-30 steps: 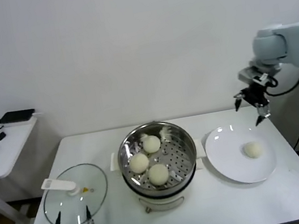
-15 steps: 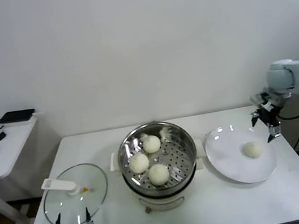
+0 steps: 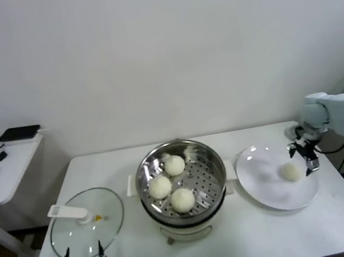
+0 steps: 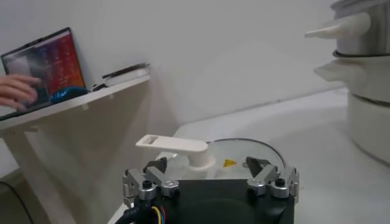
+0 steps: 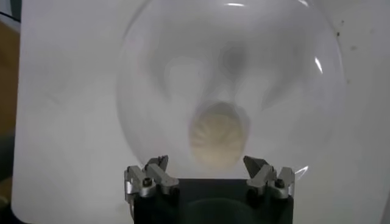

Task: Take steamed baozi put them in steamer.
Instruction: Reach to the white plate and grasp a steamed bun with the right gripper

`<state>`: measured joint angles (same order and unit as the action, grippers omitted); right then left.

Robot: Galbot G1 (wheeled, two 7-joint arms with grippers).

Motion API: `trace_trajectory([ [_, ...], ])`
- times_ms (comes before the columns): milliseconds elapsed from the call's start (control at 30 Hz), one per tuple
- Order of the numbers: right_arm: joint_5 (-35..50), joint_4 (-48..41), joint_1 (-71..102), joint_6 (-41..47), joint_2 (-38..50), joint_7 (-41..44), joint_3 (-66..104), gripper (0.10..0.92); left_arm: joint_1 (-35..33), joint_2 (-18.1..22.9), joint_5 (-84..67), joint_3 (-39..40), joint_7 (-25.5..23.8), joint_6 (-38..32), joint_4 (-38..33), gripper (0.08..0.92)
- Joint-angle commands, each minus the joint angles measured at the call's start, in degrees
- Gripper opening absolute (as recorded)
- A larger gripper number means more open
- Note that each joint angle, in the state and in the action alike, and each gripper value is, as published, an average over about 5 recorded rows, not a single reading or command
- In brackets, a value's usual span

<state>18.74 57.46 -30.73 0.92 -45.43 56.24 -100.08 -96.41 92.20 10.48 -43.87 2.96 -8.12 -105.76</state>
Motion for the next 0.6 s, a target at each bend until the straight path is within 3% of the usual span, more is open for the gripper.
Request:
trace_trajectory([
  [33, -3.39, -3.84, 6.82, -0.17, -0.29, -2.06, 6.01, 0.823, -0.24, 1.48, 0.52, 0.01, 0.0, -0.76, 0.28, 0.823],
  [600, -5.1, -4.7, 8.43, -0.49, -1.25, -1.84, 7.82, 0.823, -0.49, 1.73, 0.95, -0.03, 0.02, -0.88, -0.1, 0.823],
])
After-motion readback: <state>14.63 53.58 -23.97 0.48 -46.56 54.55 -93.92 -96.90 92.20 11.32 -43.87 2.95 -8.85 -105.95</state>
